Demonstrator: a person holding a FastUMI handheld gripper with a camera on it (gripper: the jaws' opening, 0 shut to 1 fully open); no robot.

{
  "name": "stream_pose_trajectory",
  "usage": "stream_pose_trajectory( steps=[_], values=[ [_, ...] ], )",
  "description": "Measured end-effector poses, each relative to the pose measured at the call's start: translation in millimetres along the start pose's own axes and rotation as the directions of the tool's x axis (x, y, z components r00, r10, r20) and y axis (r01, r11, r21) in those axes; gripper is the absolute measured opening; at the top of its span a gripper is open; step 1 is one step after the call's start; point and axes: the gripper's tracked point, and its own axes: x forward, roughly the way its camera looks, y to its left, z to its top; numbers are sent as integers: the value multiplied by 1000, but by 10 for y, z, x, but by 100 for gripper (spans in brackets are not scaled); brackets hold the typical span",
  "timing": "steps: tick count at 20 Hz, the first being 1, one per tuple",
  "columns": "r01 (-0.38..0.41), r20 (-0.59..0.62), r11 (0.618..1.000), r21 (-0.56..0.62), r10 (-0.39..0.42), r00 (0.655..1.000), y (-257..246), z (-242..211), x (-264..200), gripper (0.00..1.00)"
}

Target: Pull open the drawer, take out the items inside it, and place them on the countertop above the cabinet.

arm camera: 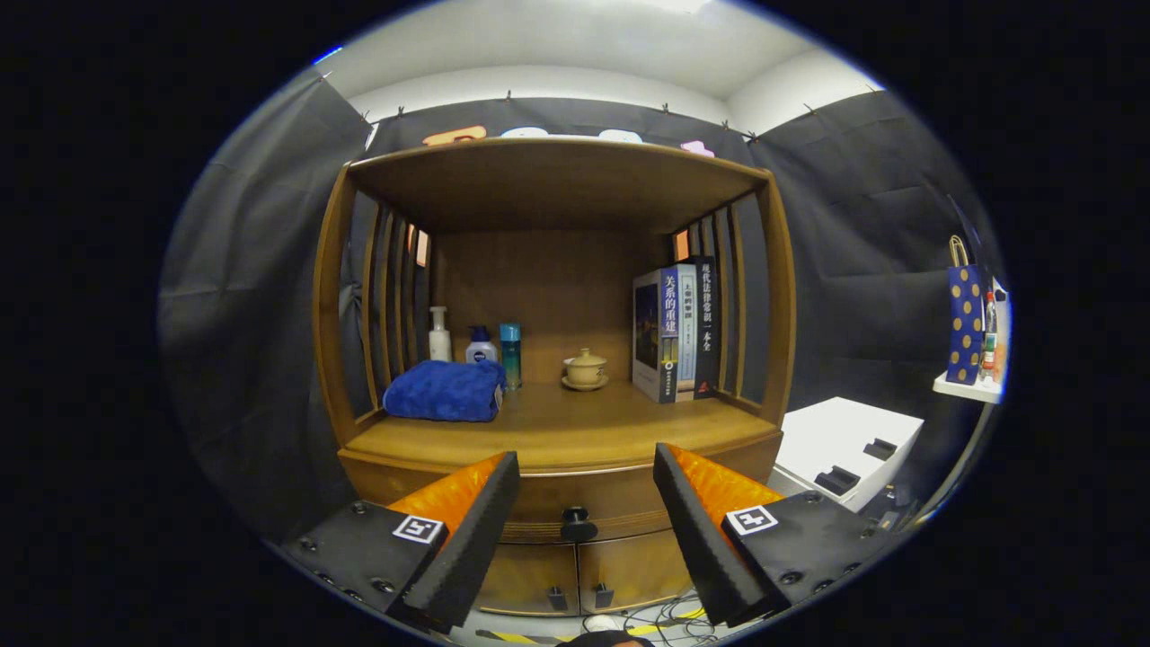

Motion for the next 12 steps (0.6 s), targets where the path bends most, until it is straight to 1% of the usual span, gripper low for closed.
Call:
stream_pose_trajectory(
  steps=[4,6,12],
  values=[
    [-25,-13,999,-39,25,1000,72,-511,253,99],
    [-40,-45,999,-37,38,998,78,-784,378,99],
    [-47,-121,998,-36,43,992,-36,-1299,700,99]
  ],
)
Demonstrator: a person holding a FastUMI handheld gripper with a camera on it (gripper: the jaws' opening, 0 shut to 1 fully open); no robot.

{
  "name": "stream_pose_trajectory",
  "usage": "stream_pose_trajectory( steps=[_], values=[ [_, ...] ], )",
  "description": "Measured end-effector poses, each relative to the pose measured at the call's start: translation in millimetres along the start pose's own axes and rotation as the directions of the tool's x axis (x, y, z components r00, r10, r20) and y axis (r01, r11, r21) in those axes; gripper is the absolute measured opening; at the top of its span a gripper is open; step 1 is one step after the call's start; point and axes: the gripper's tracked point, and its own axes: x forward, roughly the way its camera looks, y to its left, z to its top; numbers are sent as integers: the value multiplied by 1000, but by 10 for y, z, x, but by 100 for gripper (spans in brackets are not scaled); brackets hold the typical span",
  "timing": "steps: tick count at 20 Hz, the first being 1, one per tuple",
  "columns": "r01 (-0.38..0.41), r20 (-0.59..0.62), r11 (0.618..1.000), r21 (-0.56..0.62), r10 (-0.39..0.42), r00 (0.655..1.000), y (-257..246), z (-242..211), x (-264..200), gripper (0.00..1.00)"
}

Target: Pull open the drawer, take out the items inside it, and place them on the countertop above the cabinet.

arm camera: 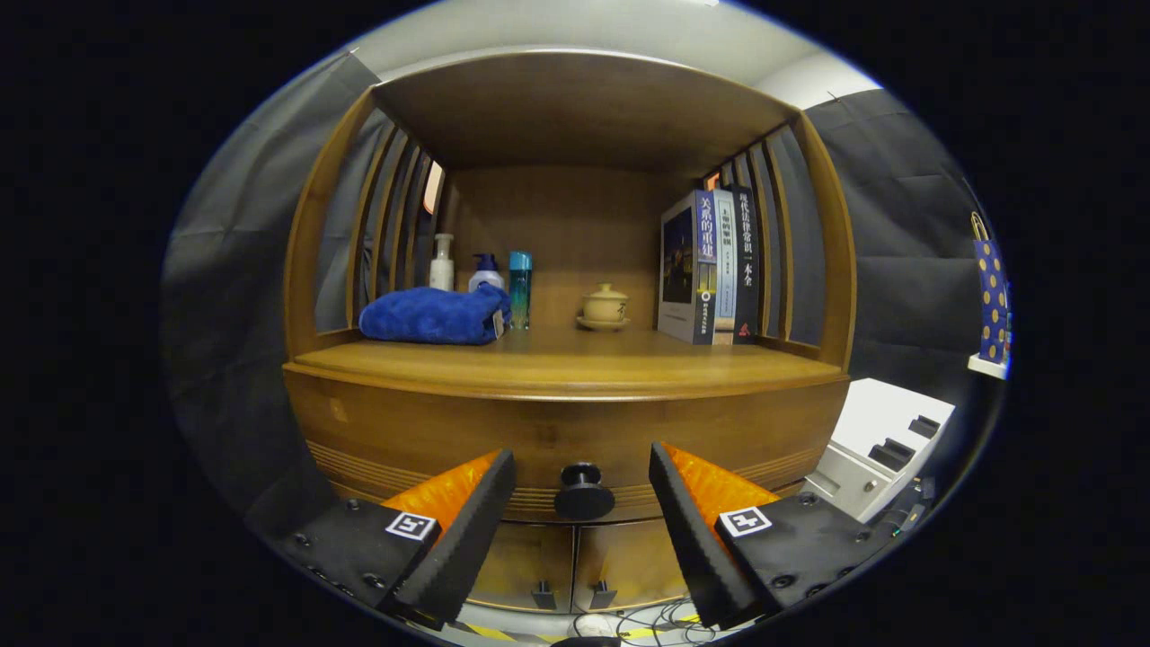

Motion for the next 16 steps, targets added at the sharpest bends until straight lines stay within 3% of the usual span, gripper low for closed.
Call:
stream_pose_trajectory(
  steps=[6,16],
  values=[
    [-12,-30,1000,4,12,999,28,-244,268,96],
    [-53,-65,996,77,58,996,14,-317,368,44]
  ],
)
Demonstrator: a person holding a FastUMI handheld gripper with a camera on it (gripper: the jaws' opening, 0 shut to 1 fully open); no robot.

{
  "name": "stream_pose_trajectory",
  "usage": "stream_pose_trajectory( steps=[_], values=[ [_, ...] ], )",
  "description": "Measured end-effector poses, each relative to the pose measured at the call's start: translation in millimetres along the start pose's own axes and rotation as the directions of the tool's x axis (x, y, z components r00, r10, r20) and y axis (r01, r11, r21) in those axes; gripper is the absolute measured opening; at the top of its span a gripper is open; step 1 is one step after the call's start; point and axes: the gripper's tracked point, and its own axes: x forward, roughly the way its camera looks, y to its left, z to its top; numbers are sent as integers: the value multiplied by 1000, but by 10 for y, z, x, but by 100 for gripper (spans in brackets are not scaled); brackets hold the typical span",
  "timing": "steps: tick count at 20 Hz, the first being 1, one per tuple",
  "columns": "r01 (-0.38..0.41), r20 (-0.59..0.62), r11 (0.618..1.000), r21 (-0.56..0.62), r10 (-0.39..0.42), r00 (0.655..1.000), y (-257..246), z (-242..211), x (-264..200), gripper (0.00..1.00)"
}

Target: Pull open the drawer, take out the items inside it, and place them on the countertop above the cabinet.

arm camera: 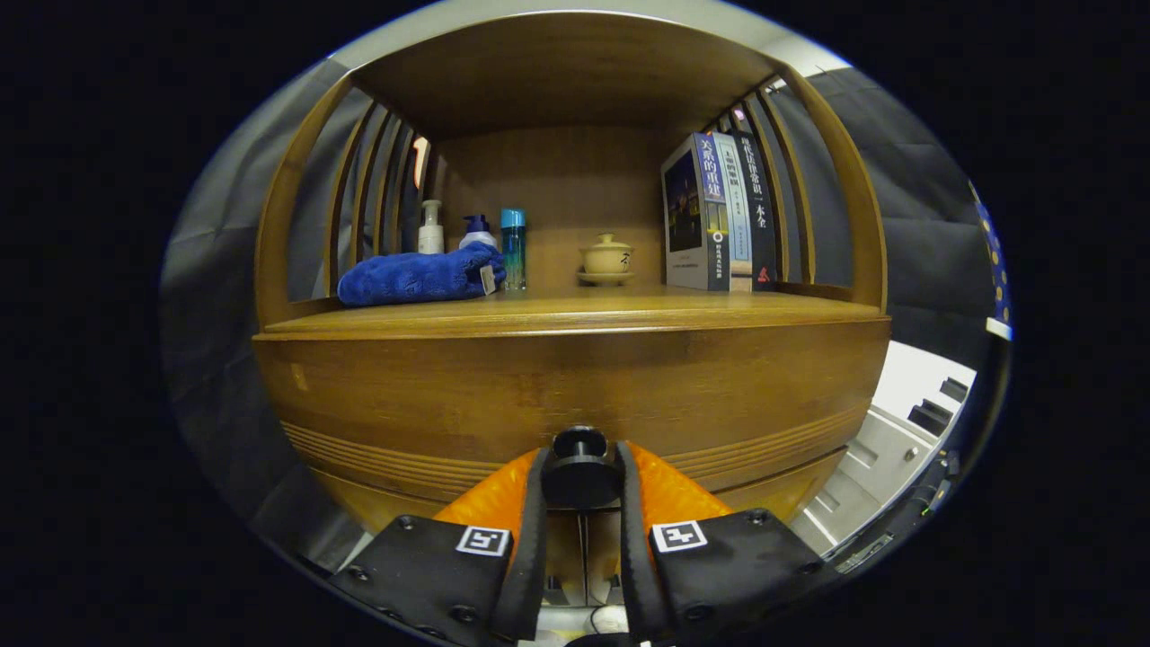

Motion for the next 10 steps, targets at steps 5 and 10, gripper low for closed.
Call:
stream_pose_trajectory(
  steps=[5,10],
  values=[
    [26,27,1000,-16,-25,999,-16,-16,-178,38],
    [35,36,999,14,-36,999,-20,-98,-584,38]
  ],
)
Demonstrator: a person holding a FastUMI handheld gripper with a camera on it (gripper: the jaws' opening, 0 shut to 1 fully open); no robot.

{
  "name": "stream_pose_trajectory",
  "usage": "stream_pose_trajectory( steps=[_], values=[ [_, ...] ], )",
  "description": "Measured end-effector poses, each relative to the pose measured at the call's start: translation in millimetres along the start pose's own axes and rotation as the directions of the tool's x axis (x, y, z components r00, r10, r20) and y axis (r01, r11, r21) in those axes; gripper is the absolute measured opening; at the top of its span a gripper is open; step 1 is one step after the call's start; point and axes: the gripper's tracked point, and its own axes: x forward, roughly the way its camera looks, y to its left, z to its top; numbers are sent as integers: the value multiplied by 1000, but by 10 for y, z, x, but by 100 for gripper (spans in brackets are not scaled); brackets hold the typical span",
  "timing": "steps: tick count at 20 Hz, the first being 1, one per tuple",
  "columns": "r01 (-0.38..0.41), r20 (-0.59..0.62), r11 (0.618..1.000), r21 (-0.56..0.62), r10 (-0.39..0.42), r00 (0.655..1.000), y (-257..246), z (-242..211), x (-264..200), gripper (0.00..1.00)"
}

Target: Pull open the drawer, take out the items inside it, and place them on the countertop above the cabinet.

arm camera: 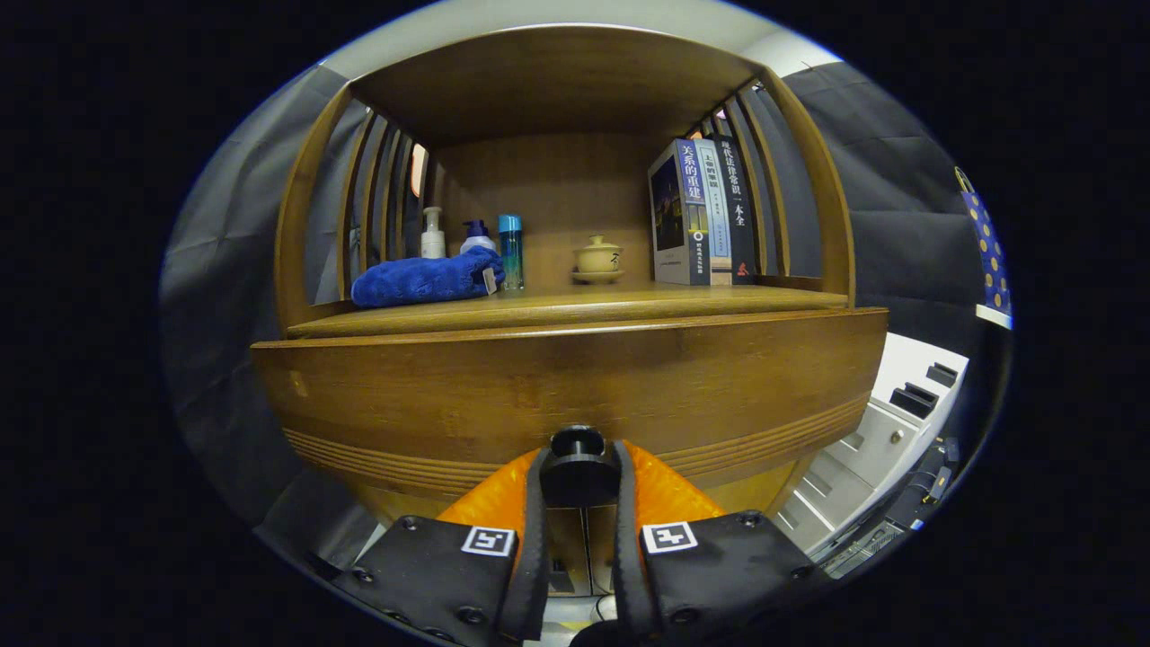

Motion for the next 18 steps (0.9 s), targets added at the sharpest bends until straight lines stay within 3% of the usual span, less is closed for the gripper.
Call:
stream_pose_trajectory(
  steps=[9,18],
  values=[
    [27,-35,999,32,-26,999,-34,-167,-620,31],
    [17,-66,1000,-8,-17,998,-51,-270,-1097,31]
  ],
)
